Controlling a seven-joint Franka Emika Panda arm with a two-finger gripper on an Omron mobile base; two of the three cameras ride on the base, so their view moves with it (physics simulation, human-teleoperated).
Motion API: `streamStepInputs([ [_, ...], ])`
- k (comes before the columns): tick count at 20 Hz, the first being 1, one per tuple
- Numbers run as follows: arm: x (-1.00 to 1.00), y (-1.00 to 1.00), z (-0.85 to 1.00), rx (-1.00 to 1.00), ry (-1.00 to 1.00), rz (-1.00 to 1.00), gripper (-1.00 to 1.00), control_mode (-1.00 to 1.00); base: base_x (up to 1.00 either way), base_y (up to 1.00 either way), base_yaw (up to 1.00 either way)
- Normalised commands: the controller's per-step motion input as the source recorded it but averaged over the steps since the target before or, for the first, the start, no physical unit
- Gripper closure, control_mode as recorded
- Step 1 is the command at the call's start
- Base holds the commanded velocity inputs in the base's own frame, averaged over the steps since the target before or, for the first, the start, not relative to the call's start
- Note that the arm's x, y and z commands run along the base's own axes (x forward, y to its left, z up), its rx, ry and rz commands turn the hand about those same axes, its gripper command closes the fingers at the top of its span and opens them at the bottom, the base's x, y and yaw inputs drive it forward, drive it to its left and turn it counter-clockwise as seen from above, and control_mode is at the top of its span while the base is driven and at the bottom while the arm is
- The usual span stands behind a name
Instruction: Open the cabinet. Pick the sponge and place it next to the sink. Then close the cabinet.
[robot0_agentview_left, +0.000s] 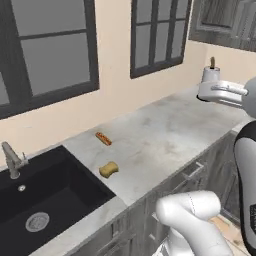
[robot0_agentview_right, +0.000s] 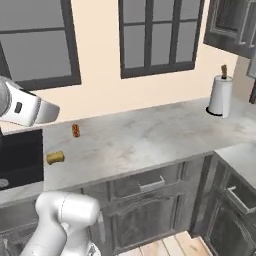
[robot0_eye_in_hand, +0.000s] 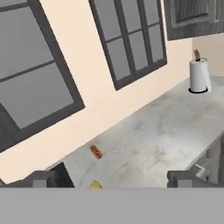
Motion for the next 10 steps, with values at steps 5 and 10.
streamStepInputs([
  [5, 0.00, 0.00, 0.00, 0.00, 0.00, 0.00, -1.00, 1.00, -0.09, 0.16, -0.96],
  [10, 0.00, 0.00, 0.00, 0.00, 0.00, 0.00, -1.00, 1.00, 0.00, 0.11, -0.79],
])
